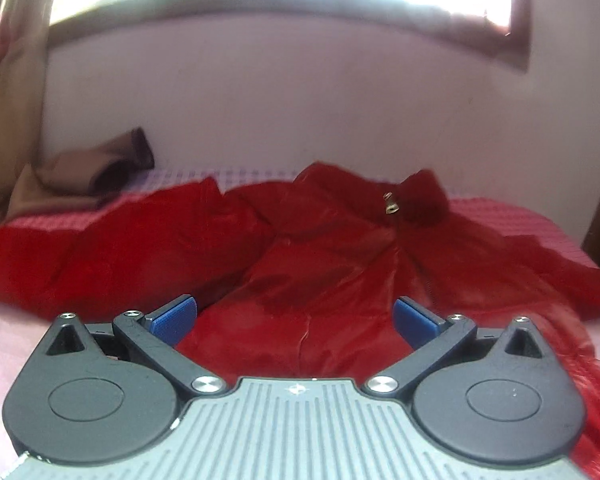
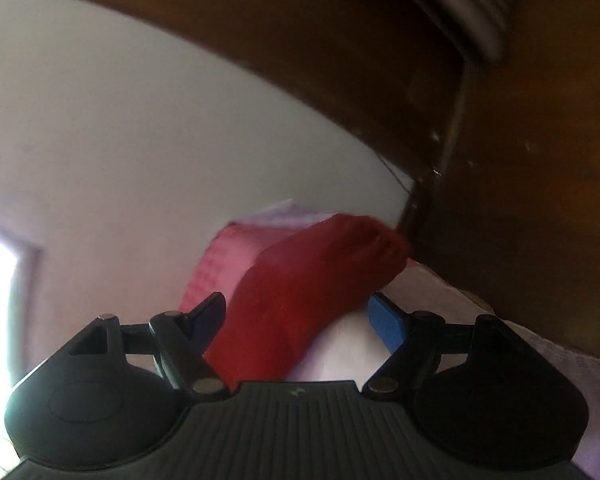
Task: Fold large clothes
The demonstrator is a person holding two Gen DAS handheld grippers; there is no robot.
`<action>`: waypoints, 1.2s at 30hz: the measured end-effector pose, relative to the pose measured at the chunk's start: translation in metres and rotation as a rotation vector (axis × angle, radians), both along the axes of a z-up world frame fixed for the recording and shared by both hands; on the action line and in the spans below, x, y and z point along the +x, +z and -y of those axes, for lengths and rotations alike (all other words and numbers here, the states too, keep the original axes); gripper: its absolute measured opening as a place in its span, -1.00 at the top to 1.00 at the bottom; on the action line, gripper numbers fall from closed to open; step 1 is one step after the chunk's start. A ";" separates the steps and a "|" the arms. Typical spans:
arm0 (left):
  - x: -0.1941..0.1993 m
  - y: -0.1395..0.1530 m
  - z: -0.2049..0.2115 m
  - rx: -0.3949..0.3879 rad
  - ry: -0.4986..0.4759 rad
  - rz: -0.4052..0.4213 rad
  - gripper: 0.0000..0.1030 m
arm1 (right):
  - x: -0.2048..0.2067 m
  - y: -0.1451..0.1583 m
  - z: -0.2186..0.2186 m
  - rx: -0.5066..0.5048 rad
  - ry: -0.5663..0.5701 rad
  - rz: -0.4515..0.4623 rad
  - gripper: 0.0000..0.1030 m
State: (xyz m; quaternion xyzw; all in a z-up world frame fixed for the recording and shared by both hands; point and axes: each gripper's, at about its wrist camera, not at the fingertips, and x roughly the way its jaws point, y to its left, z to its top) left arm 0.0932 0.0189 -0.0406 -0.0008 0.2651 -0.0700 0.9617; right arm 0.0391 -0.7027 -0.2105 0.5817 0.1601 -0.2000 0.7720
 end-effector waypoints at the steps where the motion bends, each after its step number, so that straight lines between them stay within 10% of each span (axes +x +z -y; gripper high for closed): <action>1: 0.003 -0.004 0.000 0.011 0.007 -0.006 -1.00 | 0.008 -0.006 0.001 0.026 0.000 -0.006 -0.54; 7: 0.015 -0.027 0.003 0.054 0.017 -0.074 -1.00 | 0.043 -0.047 0.021 0.167 -0.028 0.011 -0.49; 9: 0.015 -0.032 0.004 0.063 0.015 -0.084 -1.00 | 0.054 -0.040 0.021 0.096 -0.008 0.034 0.33; 12: 0.016 -0.033 0.006 0.071 0.015 -0.082 -1.00 | 0.066 -0.007 0.009 -0.086 0.015 0.041 0.71; 25: -0.011 0.001 -0.019 -0.075 0.050 -0.010 -1.00 | 0.157 0.187 -0.170 -0.371 0.406 0.451 0.74; 36: -0.037 0.006 -0.071 -0.054 0.088 -0.012 -1.00 | 0.259 0.152 -0.405 -0.520 0.842 0.335 0.74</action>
